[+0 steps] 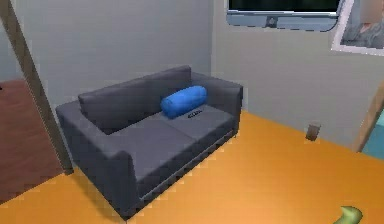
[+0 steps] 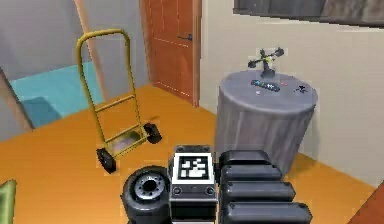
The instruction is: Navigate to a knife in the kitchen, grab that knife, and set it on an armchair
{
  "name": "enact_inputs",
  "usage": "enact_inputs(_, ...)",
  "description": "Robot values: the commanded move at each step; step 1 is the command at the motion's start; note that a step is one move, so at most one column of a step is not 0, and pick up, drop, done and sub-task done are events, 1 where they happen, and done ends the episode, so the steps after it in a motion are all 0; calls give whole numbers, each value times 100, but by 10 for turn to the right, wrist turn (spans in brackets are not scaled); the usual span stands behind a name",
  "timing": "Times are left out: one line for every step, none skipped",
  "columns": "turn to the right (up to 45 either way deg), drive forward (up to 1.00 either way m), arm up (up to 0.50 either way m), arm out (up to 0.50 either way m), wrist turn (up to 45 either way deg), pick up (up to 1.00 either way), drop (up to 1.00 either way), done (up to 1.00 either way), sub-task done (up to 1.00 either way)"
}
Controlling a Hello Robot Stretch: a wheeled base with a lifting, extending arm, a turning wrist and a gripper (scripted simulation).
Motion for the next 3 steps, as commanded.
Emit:
enact_inputs(-450, 0, 0, 0, 0, 0, 0, 0, 0)
enact_inputs(-90, 0, 0, 0, 0, 0, 0, 0, 0)
enact_inputs(0, 100, 0, 0, 0, 0, 0, 0, 0)
